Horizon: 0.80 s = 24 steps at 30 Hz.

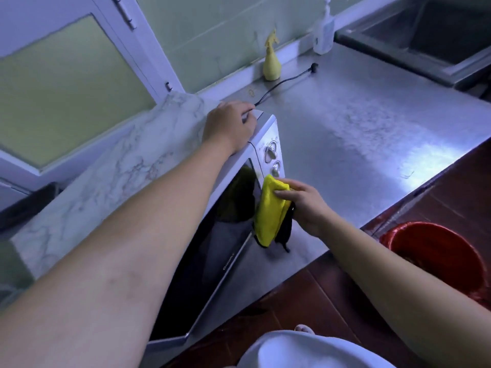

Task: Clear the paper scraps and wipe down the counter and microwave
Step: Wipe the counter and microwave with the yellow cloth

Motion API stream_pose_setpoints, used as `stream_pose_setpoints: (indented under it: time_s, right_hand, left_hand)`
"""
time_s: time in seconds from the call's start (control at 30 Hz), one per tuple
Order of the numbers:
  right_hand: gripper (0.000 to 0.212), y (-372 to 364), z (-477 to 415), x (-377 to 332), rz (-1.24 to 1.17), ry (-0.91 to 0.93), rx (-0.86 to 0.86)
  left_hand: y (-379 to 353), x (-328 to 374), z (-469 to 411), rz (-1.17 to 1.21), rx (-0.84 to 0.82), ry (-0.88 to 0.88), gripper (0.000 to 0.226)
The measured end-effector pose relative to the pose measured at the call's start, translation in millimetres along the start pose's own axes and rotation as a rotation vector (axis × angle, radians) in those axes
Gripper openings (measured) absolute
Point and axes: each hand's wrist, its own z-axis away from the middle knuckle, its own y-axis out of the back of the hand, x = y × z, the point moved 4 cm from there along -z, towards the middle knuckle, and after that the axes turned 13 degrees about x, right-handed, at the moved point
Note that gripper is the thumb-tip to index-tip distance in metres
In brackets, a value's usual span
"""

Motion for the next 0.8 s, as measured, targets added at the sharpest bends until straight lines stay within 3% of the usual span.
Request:
stream_pose_setpoints:
  time_s: [0.1, 0.2, 0.3, 0.4, 0.5, 0.57, 0.67, 0.8]
  right_hand:
    - [0.026, 15, 3, -28, 0.062, 0.122, 0.113]
    - [0.034, 39, -4, -45, 0.387, 0.291, 0.343]
    - [0.033, 49, -8, -49, 0.685, 0.457, 0.375]
    - [0.036, 41, -4, -40, 0.841, 0.501, 0.206]
    - [0.025, 15, 7, -44, 0.824, 0.556, 0.051]
    - [0.023, -15, 25, -64, 0.737, 0.663, -0.032]
    - [0.011, -72, 65, -95, 0.620, 0.783, -0.250]
    - [0.025, -136, 86, -115, 0.802, 0.989, -0.435]
  left_hand:
    - [16, 7, 7, 0.063, 0.028, 0.023, 0.030]
    - [39, 15, 26, 0.193, 0.066, 0.090, 0.027]
    - [64, 18, 69, 0.276, 0.014, 0.059, 0.027]
    - [89, 1, 120, 0.290, -0.003, 0.080, 0.029]
    - [117, -27, 170, 0.206, 0.066, 0.151, 0.037]
    - [134, -49, 200, 0.077, 0.078, 0.174, 0.054]
    - [153, -84, 246, -0.111, -0.064, 0.253, 0.085]
    - [174, -115, 296, -0.269, -0.084, 0.286, 0.098]
